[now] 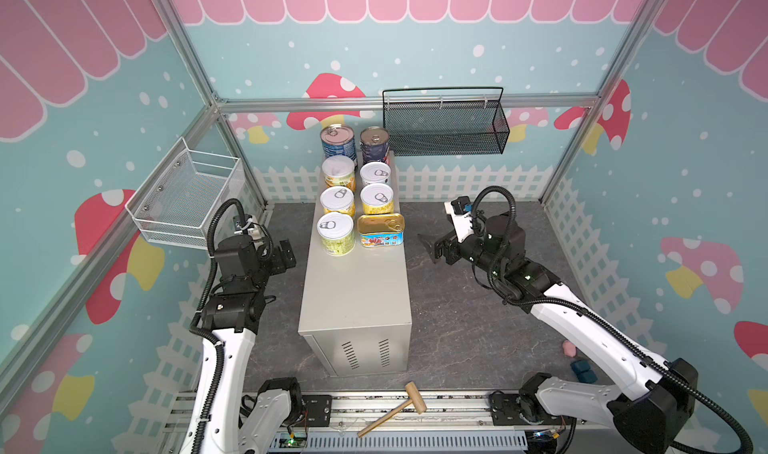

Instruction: Place and organize the canned foods onto the counter

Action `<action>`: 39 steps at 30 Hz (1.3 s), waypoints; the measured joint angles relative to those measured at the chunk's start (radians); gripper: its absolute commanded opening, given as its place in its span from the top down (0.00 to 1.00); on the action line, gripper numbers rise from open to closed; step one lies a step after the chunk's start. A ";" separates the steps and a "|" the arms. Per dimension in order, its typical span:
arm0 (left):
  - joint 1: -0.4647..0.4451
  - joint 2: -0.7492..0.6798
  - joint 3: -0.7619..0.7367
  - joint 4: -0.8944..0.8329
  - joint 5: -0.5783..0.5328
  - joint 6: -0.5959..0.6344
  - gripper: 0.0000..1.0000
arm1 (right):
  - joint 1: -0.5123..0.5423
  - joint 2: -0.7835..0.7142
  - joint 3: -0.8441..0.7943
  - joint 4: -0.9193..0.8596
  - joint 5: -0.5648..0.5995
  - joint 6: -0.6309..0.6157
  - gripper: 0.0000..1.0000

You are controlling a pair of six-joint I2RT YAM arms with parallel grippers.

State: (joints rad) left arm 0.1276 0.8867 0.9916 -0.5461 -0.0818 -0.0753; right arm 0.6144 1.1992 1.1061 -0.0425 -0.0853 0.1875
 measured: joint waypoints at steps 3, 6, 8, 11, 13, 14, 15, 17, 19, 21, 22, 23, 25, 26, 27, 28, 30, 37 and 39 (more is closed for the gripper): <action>0.006 0.000 -0.038 0.036 0.012 -0.004 0.00 | 0.033 0.000 0.000 0.010 0.039 0.012 0.01; 0.009 -0.008 -0.100 0.093 0.014 -0.009 0.00 | 0.061 0.000 0.000 0.021 0.082 0.020 0.01; 0.010 -0.021 -0.159 0.138 0.011 -0.018 0.00 | 0.075 0.001 0.000 0.029 0.109 0.025 0.01; 0.011 -0.042 -0.237 0.187 0.008 -0.027 0.00 | 0.089 0.004 0.000 0.039 0.138 0.031 0.01; 0.015 -0.047 -0.264 0.204 0.007 -0.027 0.00 | 0.096 0.005 0.000 0.047 0.153 0.032 0.01; 0.016 -0.047 -0.268 0.211 0.007 -0.030 0.00 | 0.100 0.005 0.000 0.048 0.158 0.032 0.01; 0.016 -0.047 -0.272 0.219 0.007 -0.033 0.00 | 0.106 0.005 0.000 0.050 0.162 0.032 0.01; 0.016 -0.047 -0.274 0.232 0.007 -0.038 0.00 | 0.114 0.006 0.000 0.051 0.169 0.031 0.01; 0.016 -0.050 -0.274 0.244 0.007 -0.045 0.00 | 0.121 0.006 0.000 0.051 0.173 0.031 0.01; 0.016 -0.053 -0.277 0.255 0.007 -0.049 0.00 | 0.129 0.008 0.000 0.051 0.175 0.031 0.01; 0.016 -0.055 -0.279 0.260 0.007 -0.050 0.00 | 0.134 0.008 0.000 0.051 0.175 0.031 0.01; 0.016 -0.055 -0.281 0.262 0.007 -0.051 0.00 | 0.140 0.008 0.000 0.051 0.176 0.031 0.01; 0.016 -0.054 -0.290 0.269 0.006 -0.053 0.00 | 0.148 0.008 0.000 0.051 0.175 0.030 0.01; 0.016 -0.053 -0.296 0.272 0.003 -0.054 0.00 | 0.153 0.008 0.000 0.051 0.176 0.029 0.01; 0.016 -0.050 -0.301 0.275 0.001 -0.055 0.00 | 0.155 0.008 0.000 0.051 0.177 0.028 0.01; 0.016 -0.047 -0.306 0.281 -0.001 -0.056 0.00 | 0.159 0.008 0.000 0.051 0.179 0.027 0.01; 0.016 -0.040 -0.325 0.294 -0.006 -0.056 0.00 | 0.163 0.008 0.000 0.051 0.185 0.024 0.01; 0.016 -0.039 -0.370 0.316 -0.008 -0.064 0.00 | 0.170 0.010 0.002 0.052 0.205 0.009 0.01; 0.016 -0.040 -0.370 0.322 -0.008 -0.071 0.00 | 0.172 0.010 0.003 0.053 0.209 0.004 0.01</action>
State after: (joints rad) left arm 0.1436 0.8471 0.6212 -0.2245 -0.0895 -0.1467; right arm 0.7864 1.2095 1.1088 0.0105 0.1238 0.1917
